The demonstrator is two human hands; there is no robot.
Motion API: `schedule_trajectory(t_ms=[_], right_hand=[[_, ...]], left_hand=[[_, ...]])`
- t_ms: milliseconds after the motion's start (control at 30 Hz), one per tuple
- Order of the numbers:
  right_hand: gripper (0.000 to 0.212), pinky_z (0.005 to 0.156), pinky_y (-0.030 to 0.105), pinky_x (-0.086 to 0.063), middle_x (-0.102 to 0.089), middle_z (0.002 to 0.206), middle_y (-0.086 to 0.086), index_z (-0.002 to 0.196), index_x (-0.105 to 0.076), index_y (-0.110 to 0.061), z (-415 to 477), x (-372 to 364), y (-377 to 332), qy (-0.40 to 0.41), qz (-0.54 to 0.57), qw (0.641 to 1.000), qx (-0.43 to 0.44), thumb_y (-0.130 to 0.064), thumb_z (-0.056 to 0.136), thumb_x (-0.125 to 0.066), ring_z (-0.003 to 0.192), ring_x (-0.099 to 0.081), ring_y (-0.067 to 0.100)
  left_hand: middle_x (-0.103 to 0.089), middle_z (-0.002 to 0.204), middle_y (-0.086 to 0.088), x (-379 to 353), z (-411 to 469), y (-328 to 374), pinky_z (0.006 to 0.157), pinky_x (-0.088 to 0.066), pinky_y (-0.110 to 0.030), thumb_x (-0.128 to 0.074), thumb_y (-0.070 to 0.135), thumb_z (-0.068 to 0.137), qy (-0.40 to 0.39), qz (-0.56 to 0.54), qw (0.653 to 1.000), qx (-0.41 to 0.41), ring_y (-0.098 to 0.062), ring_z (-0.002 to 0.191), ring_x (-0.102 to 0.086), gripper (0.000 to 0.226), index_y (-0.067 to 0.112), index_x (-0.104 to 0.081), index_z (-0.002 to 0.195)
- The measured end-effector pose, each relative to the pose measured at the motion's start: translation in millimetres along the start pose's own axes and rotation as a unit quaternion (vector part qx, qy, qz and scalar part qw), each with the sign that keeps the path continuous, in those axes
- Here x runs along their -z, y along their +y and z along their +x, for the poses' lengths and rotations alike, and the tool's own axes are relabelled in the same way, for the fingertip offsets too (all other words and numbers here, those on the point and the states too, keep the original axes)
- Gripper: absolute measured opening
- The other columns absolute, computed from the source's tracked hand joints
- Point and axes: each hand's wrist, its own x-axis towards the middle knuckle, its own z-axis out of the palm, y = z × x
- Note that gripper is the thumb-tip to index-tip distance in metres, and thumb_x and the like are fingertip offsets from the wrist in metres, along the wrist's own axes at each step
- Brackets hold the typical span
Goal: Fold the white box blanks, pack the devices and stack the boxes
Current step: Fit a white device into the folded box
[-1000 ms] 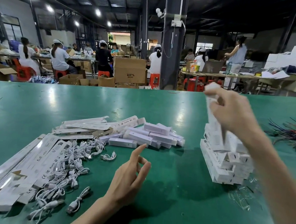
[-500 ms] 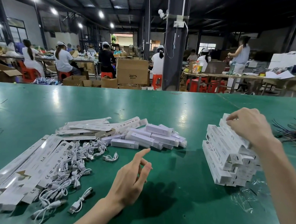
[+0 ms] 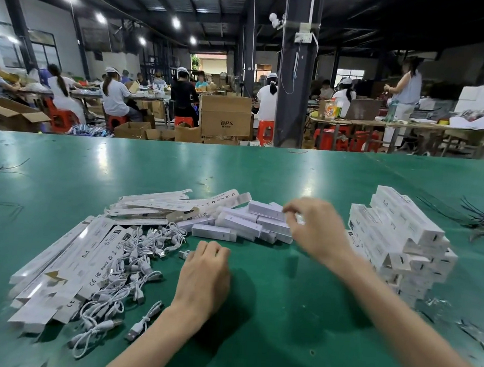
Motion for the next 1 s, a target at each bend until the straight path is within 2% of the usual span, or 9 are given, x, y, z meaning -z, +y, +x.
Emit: schedule_trajectory(t_ms=[133,233,367,467,533,633,767,867,1000], right_hand=[[0.029,0.095,0.032,-0.04,-0.059,0.121,0.001,0.121,-0.062,-0.017,-38,-70,3,-0.119,-0.031,0.992,-0.007,-0.022,0.097,-0.045,0.111,-0.052,0.02],[0.03,0.093,0.032,-0.037,-0.055,0.121,-0.001,0.122,-0.059,-0.019,-52,-92,5,-0.138,-0.052,0.989,0.012,-0.025,0.099,-0.04,0.112,-0.048,0.019],[0.028,0.09,0.032,-0.036,-0.056,0.112,-0.001,0.113,-0.061,-0.016,-50,-96,8,-0.137,-0.055,0.989,0.027,-0.023,0.097,-0.039,0.105,-0.048,0.019],[0.028,0.09,0.031,-0.036,-0.057,0.111,-0.001,0.112,-0.061,-0.016,-51,-98,9,-0.138,-0.045,0.989,0.028,-0.022,0.097,-0.039,0.103,-0.047,0.019],[0.027,0.09,0.03,-0.035,-0.057,0.111,-0.002,0.112,-0.062,-0.016,-51,-98,10,-0.135,-0.033,0.99,0.029,-0.02,0.096,-0.04,0.103,-0.047,0.018],[0.027,0.089,0.029,-0.035,-0.057,0.111,-0.003,0.112,-0.062,-0.017,-50,-99,10,-0.127,-0.028,0.991,0.027,-0.019,0.096,-0.041,0.101,-0.047,0.017],[0.026,0.089,0.029,-0.035,-0.056,0.111,-0.005,0.112,-0.061,-0.018,-50,-99,9,-0.129,-0.039,0.991,0.028,-0.019,0.096,-0.041,0.102,-0.046,0.017],[0.027,0.089,0.028,-0.034,-0.056,0.112,-0.005,0.113,-0.061,-0.018,-50,-98,9,-0.132,-0.039,0.99,0.03,-0.019,0.096,-0.04,0.102,-0.045,0.017],[0.027,0.088,0.028,-0.034,-0.056,0.113,-0.005,0.113,-0.06,-0.018,-50,-96,7,-0.13,-0.043,0.99,0.023,-0.019,0.095,-0.04,0.103,-0.046,0.017]], left_hand=[[-0.057,0.119,0.0,9,16,-27,0.099,-0.036,-0.026,-0.05,0.009,0.092,0.043,0.045,0.996,0.066,-0.016,0.113,-0.047,0.033,0.017,-0.059,0.123],[-0.056,0.124,-0.005,17,42,-59,0.101,-0.037,-0.033,-0.05,0.003,0.086,0.044,0.055,0.988,0.134,-0.021,0.115,-0.046,0.042,0.014,-0.056,0.127],[-0.048,0.137,-0.007,16,86,-104,0.108,-0.029,-0.042,-0.052,0.016,0.092,-0.041,0.133,0.982,0.125,-0.024,0.129,-0.039,0.047,0.014,-0.042,0.138],[-0.032,0.153,-0.005,8,111,-130,0.117,-0.012,-0.051,-0.046,0.034,0.099,-0.144,0.174,0.969,0.097,-0.02,0.144,-0.023,0.057,0.017,-0.023,0.149],[-0.025,0.158,-0.003,1,122,-139,0.117,0.0,-0.053,-0.042,0.032,0.101,-0.206,0.182,0.958,0.078,-0.017,0.147,-0.018,0.059,0.017,-0.016,0.152],[-0.03,0.156,-0.001,-4,130,-142,0.117,0.003,-0.052,-0.042,0.023,0.099,-0.238,0.187,0.951,0.057,-0.016,0.143,-0.028,0.058,0.019,-0.017,0.152],[-0.04,0.15,0.002,-2,134,-142,0.118,-0.005,-0.047,-0.043,0.016,0.1,-0.2,0.224,0.954,0.014,-0.013,0.137,-0.038,0.05,0.019,-0.028,0.147],[-0.057,0.13,0.002,0,129,-139,0.119,-0.008,-0.042,-0.046,0.017,0.098,-0.15,0.252,0.956,-0.017,-0.012,0.12,-0.055,0.035,0.018,-0.047,0.134],[-0.067,0.108,-0.008,12,125,-127,0.119,-0.013,-0.044,-0.048,-0.001,0.093,0.059,0.124,0.99,0.013,-0.022,0.095,-0.064,0.026,0.006,-0.062,0.114]])
